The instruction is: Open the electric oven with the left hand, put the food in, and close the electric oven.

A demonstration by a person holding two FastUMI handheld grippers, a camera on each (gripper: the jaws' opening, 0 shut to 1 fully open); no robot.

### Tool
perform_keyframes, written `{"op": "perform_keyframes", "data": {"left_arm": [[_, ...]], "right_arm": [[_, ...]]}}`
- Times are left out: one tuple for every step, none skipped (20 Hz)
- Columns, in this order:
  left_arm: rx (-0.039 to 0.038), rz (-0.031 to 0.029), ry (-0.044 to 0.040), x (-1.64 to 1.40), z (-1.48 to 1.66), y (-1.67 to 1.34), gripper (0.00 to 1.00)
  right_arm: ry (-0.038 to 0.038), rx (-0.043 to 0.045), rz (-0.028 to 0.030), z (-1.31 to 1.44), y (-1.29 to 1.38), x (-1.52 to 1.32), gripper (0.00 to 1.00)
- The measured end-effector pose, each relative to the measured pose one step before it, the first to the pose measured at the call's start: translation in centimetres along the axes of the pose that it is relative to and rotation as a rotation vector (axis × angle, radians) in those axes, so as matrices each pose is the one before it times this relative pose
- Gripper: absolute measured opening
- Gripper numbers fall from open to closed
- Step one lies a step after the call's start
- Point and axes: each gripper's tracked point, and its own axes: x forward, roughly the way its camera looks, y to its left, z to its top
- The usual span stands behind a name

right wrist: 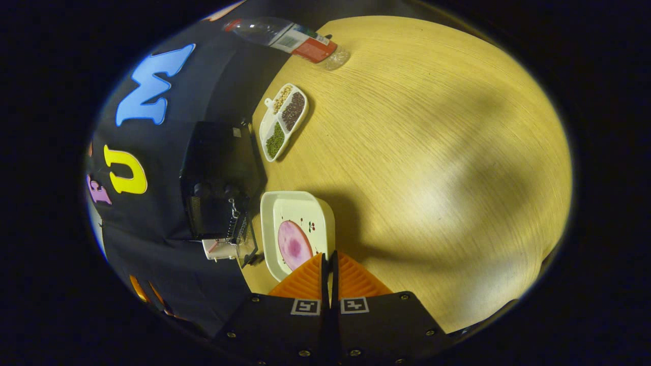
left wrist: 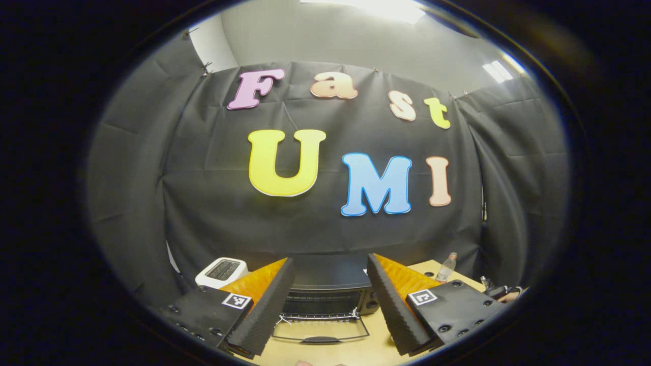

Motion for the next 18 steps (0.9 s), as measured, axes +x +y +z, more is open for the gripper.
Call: {"op": "perform_keyframes", "data": {"left_arm": [[-0.00421,-0.01124,-0.00144,0.140,0.071,0.145,1.00],[-0.00380,-0.00891,0.00044,0.162,-0.175,0.112,1.00],[-0.00233,-0.00597,0.00179,0.072,-0.106,0.331,1.00],[-0.00162,-0.00465,0.00358,-0.009,-0.224,0.501,1.00],[-0.00241,-0.00466,0.00019,-0.012,-0.097,0.454,1.00],[0.00006,-0.00175,-0.00117,-0.161,0.012,0.588,1.00],[0.00300,0.00009,-0.00131,-0.180,0.036,0.588,0.96],[0.00420,0.00172,0.00002,-0.074,-0.158,0.697,0.96],[0.00471,0.00551,-0.00146,-0.309,0.081,0.690,1.00],[0.00306,0.00592,-0.00388,-0.233,0.009,0.765,0.96],[-0.00008,0.00756,-0.00133,-0.343,0.091,0.728,1.00],[-0.00139,0.00745,0.00054,-0.196,-0.255,0.661,0.95],[-0.00230,0.00776,0.00140,-0.323,-0.096,0.753,0.91],[-0.00277,0.00830,0.00424,-0.184,-0.198,0.724,1.00],[-0.00195,0.00866,0.00023,-0.375,-0.008,0.826,1.00],[0.00001,0.01081,0.00165,-0.154,-0.212,0.828,0.96],[0.00161,0.01153,0.00222,-0.293,-0.139,0.858,0.96],[0.00119,0.01272,0.00449,-0.209,-0.233,0.904,0.91]], "right_arm": [[-0.00859,-0.00470,0.01279,-1.018,1.063,-0.312,0.00],[-0.00823,-0.00356,0.01457,-0.844,1.206,-0.136,0.00],[-0.00508,-0.00361,0.01103,-1.000,1.146,0.050,0.00],[-0.00405,-0.00150,0.01174,-0.867,1.289,0.202,0.00],[0.00042,-0.00451,0.01222,-0.949,1.439,0.468,0.00],[-0.00668,-0.00018,0.00865,-0.644,1.282,0.499,0.00],[-0.00527,0.00069,0.01034,-0.528,1.298,0.545,0.00],[-0.00501,0.00040,0.00539,-0.294,1.155,0.721,0.00],[-0.00843,0.00405,0.00665,-0.293,1.088,0.699,0.00],[-0.00795,0.00683,0.00445,-0.158,1.031,0.881,0.00],[-0.00905,0.01084,0.00804,-0.315,1.145,0.871,0.00],[-0.01094,0.00726,0.01686,-0.118,1.238,0.982,0.00],[-0.00969,0.00267,0.01271,-0.298,1.203,0.954,0.00],[-0.00996,0.00198,0.00925,-0.210,1.066,1.059,0.00],[-0.00954,-0.00263,-0.00156,-0.176,0.774,0.951,0.00],[-0.00989,0.00421,-0.00269,-0.013,0.762,1.144,0.00],[-0.01117,0.00847,-0.00614,-0.051,0.751,1.244,0.00],[-0.01339,0.01721,-0.00748,-0.043,0.418,1.040,0.00]]}}
